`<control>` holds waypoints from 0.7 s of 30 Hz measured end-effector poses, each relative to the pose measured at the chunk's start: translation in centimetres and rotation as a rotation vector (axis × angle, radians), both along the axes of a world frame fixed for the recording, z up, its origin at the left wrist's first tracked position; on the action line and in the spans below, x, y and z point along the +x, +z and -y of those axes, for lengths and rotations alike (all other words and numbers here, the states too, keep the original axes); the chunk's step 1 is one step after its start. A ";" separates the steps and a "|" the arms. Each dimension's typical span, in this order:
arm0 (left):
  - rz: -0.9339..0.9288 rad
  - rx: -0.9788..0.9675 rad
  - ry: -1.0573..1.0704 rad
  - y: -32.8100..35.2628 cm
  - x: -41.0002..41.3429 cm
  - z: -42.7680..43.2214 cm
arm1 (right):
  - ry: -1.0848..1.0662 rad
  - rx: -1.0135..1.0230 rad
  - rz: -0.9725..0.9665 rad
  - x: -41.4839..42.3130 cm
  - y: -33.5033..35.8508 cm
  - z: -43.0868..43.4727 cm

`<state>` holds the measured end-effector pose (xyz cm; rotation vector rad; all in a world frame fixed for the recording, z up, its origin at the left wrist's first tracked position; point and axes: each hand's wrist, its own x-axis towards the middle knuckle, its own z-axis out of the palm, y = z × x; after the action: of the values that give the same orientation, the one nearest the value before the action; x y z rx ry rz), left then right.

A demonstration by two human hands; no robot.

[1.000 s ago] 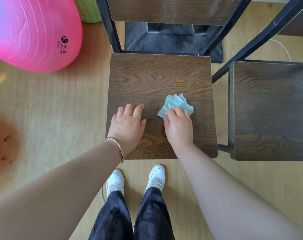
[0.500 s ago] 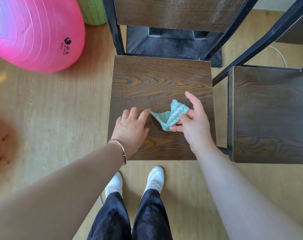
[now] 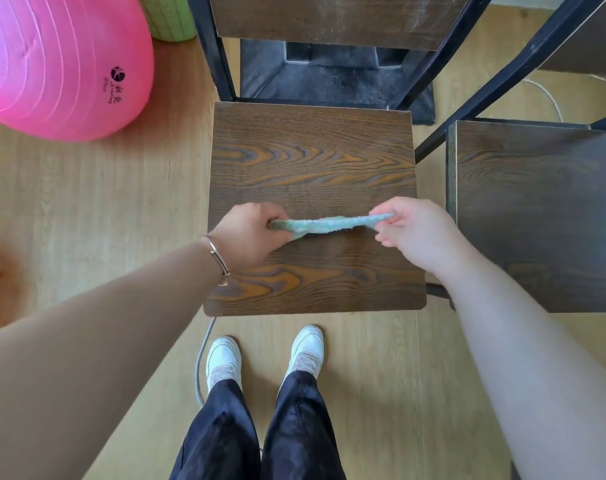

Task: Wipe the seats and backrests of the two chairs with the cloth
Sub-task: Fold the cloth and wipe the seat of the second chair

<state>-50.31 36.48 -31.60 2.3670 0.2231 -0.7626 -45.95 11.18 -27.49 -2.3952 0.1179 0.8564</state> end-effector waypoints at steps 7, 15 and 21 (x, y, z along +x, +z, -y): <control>-0.169 -0.276 0.237 1.2 2.3 -0.8 | -0.080 0.016 -0.082 2.8 -1.0 0.8; -0.009 0.176 0.034 -2.0 3.8 -1.0 | -0.249 -0.014 -0.135 4.2 -7.6 -1.4; 0.201 0.429 -0.036 -1.5 0.0 -2.6 | -0.006 -0.133 0.220 3.1 -4.3 -4.8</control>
<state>-50.35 39.12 -33.10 2.8390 0.2806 -0.5248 -42.84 15.99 -31.82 -2.5943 0.0985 0.5928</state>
